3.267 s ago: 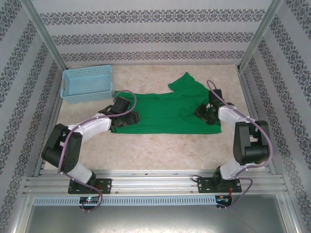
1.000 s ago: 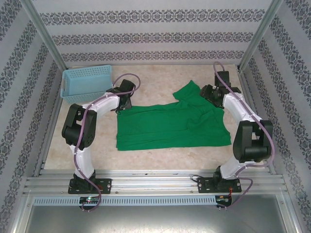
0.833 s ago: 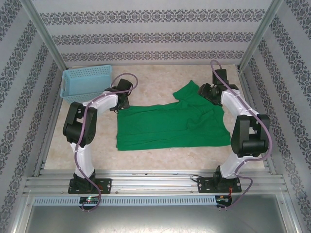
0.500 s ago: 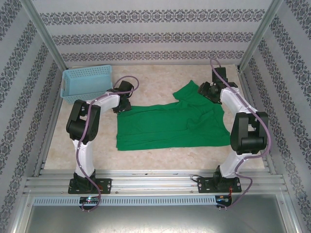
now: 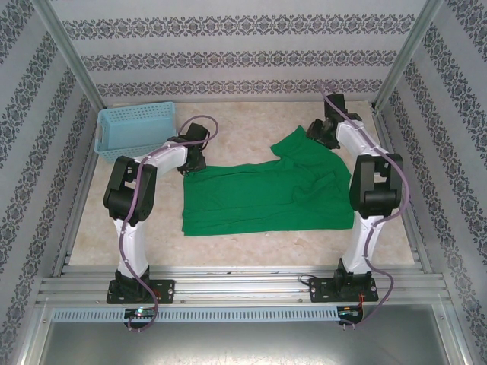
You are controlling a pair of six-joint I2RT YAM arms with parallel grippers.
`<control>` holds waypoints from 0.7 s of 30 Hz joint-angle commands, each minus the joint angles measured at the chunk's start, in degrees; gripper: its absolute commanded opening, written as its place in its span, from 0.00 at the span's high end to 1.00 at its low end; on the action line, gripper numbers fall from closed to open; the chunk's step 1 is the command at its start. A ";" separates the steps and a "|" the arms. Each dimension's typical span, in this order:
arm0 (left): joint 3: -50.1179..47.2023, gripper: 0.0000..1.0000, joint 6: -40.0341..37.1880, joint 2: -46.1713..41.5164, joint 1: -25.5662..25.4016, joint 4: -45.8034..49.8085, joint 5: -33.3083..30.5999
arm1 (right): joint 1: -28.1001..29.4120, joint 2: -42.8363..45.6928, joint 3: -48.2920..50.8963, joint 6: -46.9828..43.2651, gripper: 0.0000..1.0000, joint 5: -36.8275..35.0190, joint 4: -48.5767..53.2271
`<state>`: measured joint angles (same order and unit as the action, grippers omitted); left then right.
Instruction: Fold the inside-out t-shirt
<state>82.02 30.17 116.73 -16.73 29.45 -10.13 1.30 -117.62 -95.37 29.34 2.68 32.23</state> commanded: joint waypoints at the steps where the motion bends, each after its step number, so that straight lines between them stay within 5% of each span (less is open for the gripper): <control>1: 0.15 0.79 -0.82 -3.11 0.69 1.48 -0.75 | 0.71 -5.23 -7.10 -2.66 0.46 -2.64 3.97; 9: -0.92 0.90 -0.80 -5.18 0.69 1.92 0.56 | 2.05 -17.99 -24.62 -7.24 0.42 -3.32 9.81; 21: -2.82 0.93 0.34 -7.98 1.05 1.54 2.37 | 3.78 -35.97 -53.13 -8.05 0.42 -2.98 23.89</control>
<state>80.31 30.17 111.79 -16.73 29.67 -8.75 5.08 -150.21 -143.70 22.04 0.40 49.43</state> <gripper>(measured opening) 0.075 0.589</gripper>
